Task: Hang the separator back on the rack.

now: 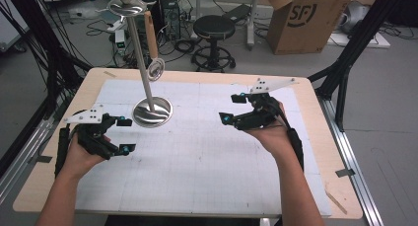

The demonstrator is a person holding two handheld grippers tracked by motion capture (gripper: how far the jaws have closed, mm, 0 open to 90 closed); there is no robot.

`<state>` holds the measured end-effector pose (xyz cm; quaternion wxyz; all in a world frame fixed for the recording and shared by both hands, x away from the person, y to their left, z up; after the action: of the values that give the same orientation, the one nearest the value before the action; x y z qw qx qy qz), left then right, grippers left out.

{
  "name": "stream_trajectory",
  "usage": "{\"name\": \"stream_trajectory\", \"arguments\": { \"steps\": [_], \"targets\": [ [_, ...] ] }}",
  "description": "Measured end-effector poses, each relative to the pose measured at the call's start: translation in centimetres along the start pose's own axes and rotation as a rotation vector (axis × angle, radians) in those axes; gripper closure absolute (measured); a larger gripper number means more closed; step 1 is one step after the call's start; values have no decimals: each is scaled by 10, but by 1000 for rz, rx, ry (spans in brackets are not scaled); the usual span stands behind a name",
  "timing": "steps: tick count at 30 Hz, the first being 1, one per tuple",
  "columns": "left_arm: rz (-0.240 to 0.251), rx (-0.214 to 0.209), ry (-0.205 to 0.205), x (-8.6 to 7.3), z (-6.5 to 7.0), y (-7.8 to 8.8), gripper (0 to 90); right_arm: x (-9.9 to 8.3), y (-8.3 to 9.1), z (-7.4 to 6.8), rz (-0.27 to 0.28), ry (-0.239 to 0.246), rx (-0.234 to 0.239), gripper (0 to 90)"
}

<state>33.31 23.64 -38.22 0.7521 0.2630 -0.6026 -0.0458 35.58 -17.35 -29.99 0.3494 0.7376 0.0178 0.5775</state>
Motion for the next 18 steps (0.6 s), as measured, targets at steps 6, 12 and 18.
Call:
{"name": "stream_trajectory", "arguments": {
  "steps": [6,12,18],
  "targets": [
    [8,-2,5,-1,-1,1,71,-20,-1,3,8,-21,-18,185],
    [8,0,9,-3,-2,1,71,-40,0,1,17,-39,-29,173],
    [10,-2,9,-3,-1,1,71,-57,0,1,46,-61,-48,167]
  ]
}}
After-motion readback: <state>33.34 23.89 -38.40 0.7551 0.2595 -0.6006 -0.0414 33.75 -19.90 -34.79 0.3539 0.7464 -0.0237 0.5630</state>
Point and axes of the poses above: each handheld gripper's, and its own axes: y roughly backward along the jaws, x roughly out of its top, z roughly to its right, the point moved 3 cm from there along -y, roughly forward along the jaws, and after that the axes turned 7 degrees about -z, right-handed, at the moved point
